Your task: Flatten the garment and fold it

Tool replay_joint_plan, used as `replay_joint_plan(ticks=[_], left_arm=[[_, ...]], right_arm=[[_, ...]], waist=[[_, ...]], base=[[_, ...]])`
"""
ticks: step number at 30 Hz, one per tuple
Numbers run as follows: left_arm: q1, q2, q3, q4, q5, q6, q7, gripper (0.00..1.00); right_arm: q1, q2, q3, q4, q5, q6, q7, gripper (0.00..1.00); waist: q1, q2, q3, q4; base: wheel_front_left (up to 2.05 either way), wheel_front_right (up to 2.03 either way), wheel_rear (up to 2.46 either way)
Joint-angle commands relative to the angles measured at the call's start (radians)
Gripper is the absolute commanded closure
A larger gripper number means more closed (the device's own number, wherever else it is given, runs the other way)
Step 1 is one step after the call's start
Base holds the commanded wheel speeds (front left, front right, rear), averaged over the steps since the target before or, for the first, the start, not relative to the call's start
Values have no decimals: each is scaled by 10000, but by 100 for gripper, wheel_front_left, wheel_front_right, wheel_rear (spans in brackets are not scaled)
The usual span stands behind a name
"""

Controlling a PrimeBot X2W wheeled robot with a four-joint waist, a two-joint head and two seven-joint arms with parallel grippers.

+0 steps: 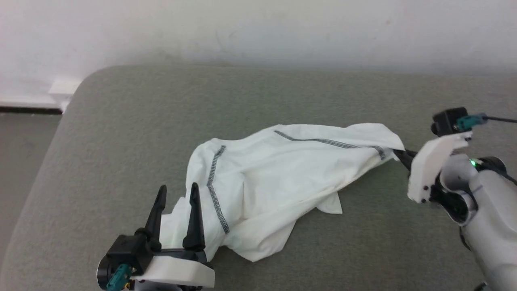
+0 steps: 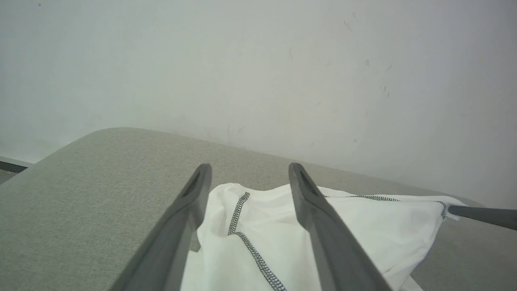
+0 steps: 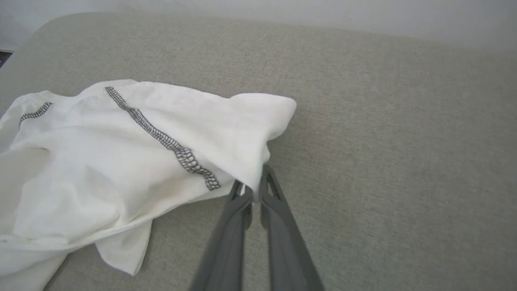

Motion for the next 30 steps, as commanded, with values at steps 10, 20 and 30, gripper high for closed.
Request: replay_joint_plan(ticks=[10,20,30], left_arm=[[455,182,240,217,41,59,76,0],[515,367,278,388,-36,160,463,0],[363,515,304,448,-96,229,704,0]], right_arm=[[3932,-911,-2107,-2732,-409,-9,-520,100],[7363,1002,-4593,-5443,-2242,-9,287,0],[7326,2373,-5473,-6902,-3712,-9,-2376,0]], waist=[[-1,-1,-628,-1714],[-1,-1,-455,-1995],[-1,-1,-493,-2044]], base=[[0,0,0],[0,0,0],[0,0,0]])
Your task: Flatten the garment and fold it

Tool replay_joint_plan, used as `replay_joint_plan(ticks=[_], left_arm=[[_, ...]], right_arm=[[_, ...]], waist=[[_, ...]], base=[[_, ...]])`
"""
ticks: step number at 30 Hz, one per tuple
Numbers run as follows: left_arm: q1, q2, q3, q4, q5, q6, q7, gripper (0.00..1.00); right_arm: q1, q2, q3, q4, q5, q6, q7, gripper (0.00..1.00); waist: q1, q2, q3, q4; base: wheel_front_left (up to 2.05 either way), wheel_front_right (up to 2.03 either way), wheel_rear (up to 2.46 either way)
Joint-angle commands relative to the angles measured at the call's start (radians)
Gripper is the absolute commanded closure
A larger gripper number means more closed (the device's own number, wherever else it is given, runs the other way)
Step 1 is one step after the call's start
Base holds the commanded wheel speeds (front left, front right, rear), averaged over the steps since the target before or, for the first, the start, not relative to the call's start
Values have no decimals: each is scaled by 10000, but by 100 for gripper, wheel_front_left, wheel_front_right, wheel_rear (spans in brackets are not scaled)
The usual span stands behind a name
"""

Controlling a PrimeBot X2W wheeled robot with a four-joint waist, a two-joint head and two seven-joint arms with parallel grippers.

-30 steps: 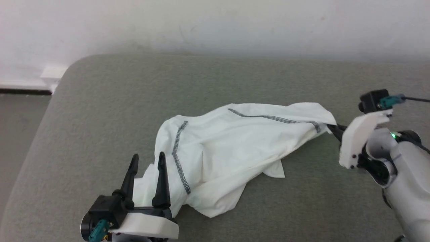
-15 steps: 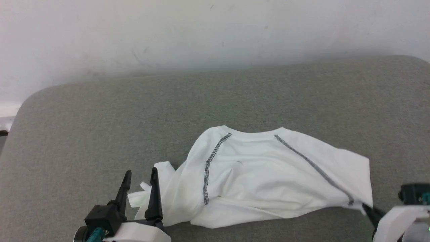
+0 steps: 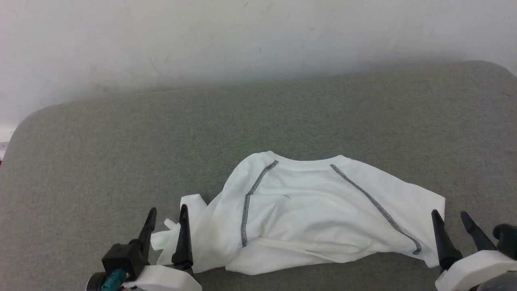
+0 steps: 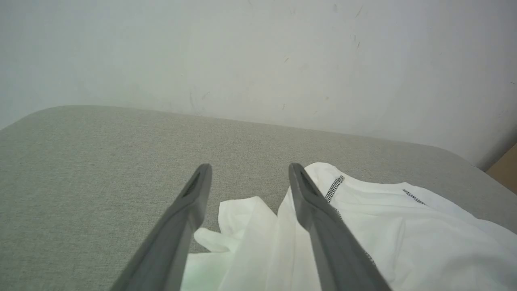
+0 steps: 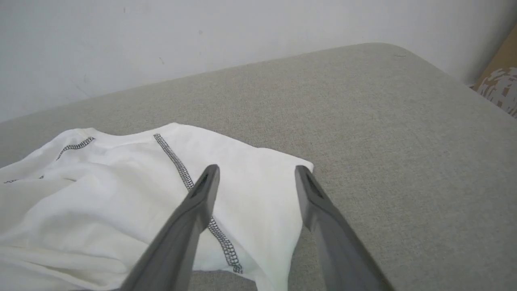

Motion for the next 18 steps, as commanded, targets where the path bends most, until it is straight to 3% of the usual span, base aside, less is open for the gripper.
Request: replay_joint_plan(ticks=[1,9,18], left_arm=[[-235,104,2,6,-7,29,130,0],[-1697,215,-524,573,-54,-522,1089,0],[-4885,29,-1369,3843,-568,-1698,3349,0]], right_arm=[[-100,133,104,-225,-182,-7,-292,0],[-120,356,855,-937,-482,-7,-660,0],[-323,408,1597,-1763,-591,-7,-584,0]], waist=[[1,-1,-47,1],[1,-1,15,60],[1,-1,660,-259]], base=[[0,0,0],[0,0,0],[0,0,0]])
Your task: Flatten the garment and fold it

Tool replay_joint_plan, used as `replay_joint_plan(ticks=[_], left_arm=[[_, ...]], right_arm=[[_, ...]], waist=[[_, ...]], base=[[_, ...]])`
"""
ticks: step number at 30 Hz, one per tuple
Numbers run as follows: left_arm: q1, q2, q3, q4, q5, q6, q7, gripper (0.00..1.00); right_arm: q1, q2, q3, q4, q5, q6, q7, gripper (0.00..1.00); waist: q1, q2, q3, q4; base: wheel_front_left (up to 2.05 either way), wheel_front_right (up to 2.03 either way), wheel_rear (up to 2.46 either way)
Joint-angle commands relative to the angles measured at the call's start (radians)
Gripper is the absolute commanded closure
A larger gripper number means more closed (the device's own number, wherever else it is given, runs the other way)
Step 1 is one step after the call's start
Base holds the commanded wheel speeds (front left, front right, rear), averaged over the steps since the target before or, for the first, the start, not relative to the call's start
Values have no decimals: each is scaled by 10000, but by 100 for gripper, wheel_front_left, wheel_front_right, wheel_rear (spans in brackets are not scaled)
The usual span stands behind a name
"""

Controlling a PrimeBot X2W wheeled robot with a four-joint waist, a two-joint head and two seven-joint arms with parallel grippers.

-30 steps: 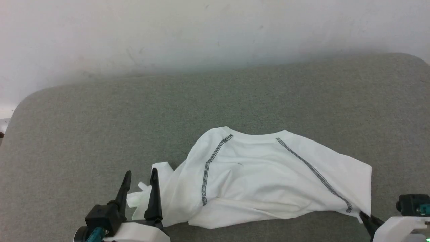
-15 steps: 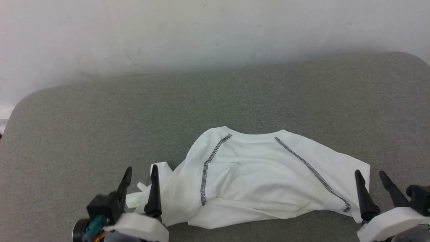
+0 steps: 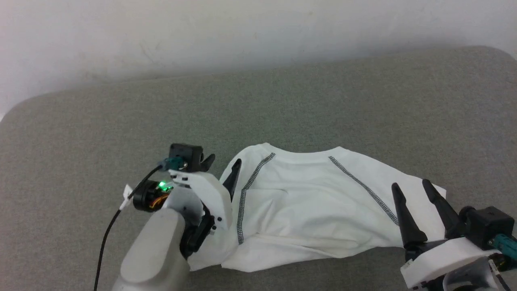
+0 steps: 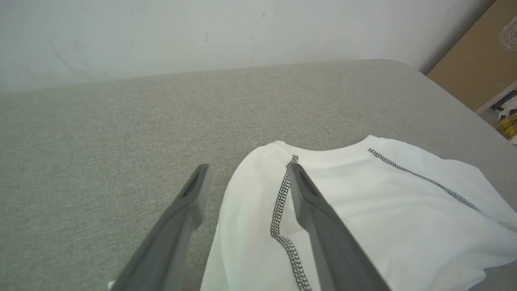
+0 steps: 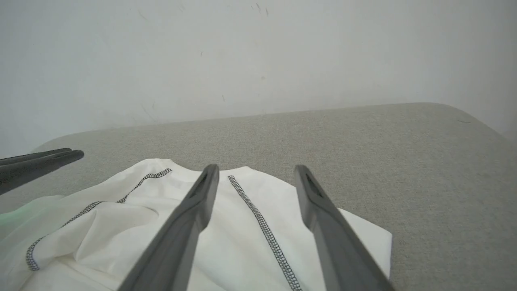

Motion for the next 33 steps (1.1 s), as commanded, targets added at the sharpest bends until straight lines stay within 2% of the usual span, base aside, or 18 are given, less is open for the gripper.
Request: replay_joint_plan(ticks=[1,6,9,15,16,18,20,23,30,33], left_arm=[[-355,15,-88,395,-14,-114,225,0],[-1591,350,-559,2663,283,-212,2016,0],[-2020,475,-711,3450,364,-232,2754,0],[-2440,451,-1359,4586,351,-612,4521,0],[-2451,406,-1482,4750,283,-678,4893,22],[-2457,363,-1765,4960,157,-778,5554,100],[-2460,416,-1953,4949,44,-821,5793,100],[-2374,708,-1921,4701,147,-669,5035,100],[-1751,1058,-1280,3560,213,551,2158,100],[-1461,1045,-931,2947,20,918,1390,100]], right_arm=[[-176,22,74,-90,-8,-7,-15,0],[-284,-22,333,10,127,-7,16,0],[-255,-14,320,115,244,-7,12,0],[-268,36,275,331,574,-7,-40,0],[-282,42,280,368,589,-7,-48,0],[-313,55,295,433,631,-7,-59,0],[-332,63,302,490,648,-7,-77,0],[-343,70,293,587,674,-7,-83,0],[-406,-30,-185,1065,720,-7,33,0],[-783,-258,-320,1563,826,-7,198,0]], waist=[[-1,-1,300,-230],[-1,-1,513,-609],[-1,-1,567,-752],[-1,-1,701,-867],[-1,-1,707,-888],[-1,-1,719,-940],[-1,-1,711,-973],[-1,-1,642,-1024],[-1,-1,367,-783],[-1,-1,315,-576]], base=[[0,0,0],[0,0,0],[0,0,0],[0,0,0],[0,0,0],[0,0,0],[0,0,0],[0,0,0],[0,0,0],[0,0,0]])
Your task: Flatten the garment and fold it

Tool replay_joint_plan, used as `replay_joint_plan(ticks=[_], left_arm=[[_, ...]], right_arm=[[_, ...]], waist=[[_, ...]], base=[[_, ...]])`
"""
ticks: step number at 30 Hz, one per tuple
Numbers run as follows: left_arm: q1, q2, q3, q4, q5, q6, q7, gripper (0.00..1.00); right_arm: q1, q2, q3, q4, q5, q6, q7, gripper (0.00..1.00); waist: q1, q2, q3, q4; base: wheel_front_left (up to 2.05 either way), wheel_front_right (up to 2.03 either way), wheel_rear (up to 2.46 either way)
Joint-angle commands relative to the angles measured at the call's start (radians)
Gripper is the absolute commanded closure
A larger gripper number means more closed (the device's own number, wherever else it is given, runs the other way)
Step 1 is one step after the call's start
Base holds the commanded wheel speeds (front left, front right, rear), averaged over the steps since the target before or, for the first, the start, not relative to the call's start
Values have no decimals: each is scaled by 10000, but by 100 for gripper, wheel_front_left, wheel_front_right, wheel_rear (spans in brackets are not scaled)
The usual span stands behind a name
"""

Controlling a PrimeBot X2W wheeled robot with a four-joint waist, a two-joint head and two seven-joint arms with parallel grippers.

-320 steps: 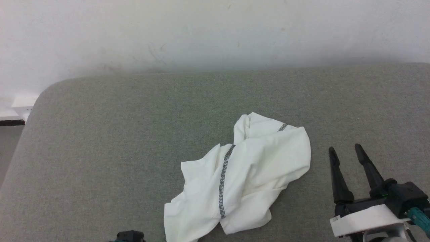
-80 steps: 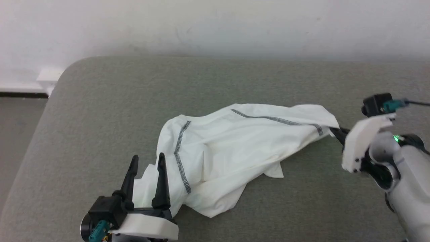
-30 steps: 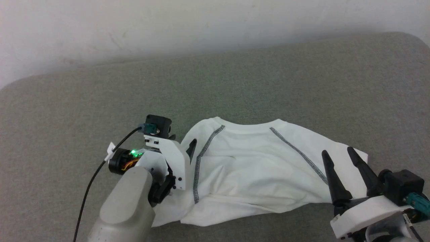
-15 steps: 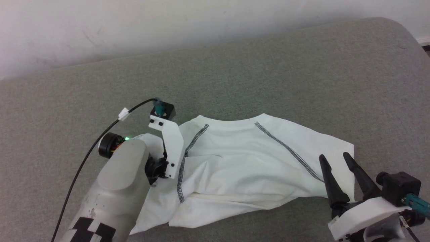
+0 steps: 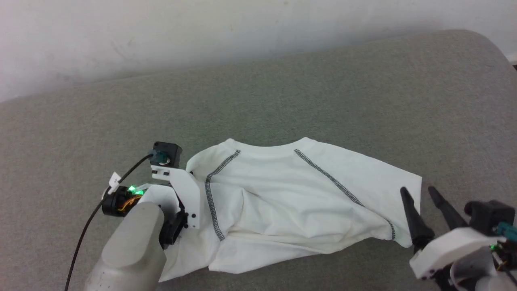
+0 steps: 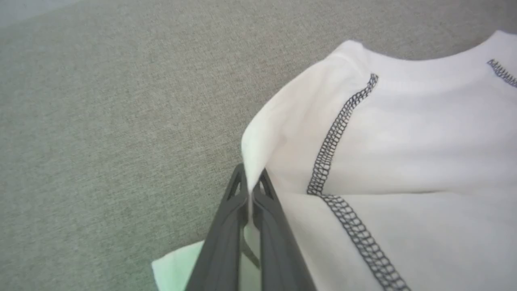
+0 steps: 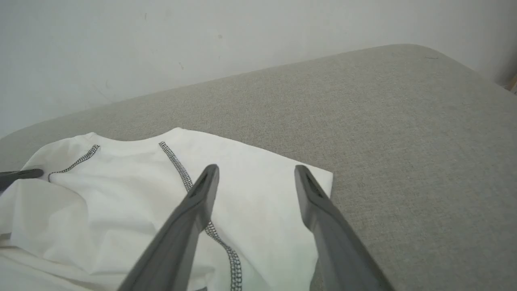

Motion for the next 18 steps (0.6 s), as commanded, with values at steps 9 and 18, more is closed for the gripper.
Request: replay_joint_plan(ticks=[9,18], left_arm=[[416,95,279,-1739,-147,373,-896,100],[195,-208,226,-2905,-339,400,-1042,100]], right_arm=[[-3397,-1327,1043,3015,1388,-7,1278,0],[-6215,-2419,3717,5937,2644,-7,3879,0]], waist=[[-1,-1,247,654],[-1,-1,1037,1353]], base=[[0,0,0],[0,0,0]])
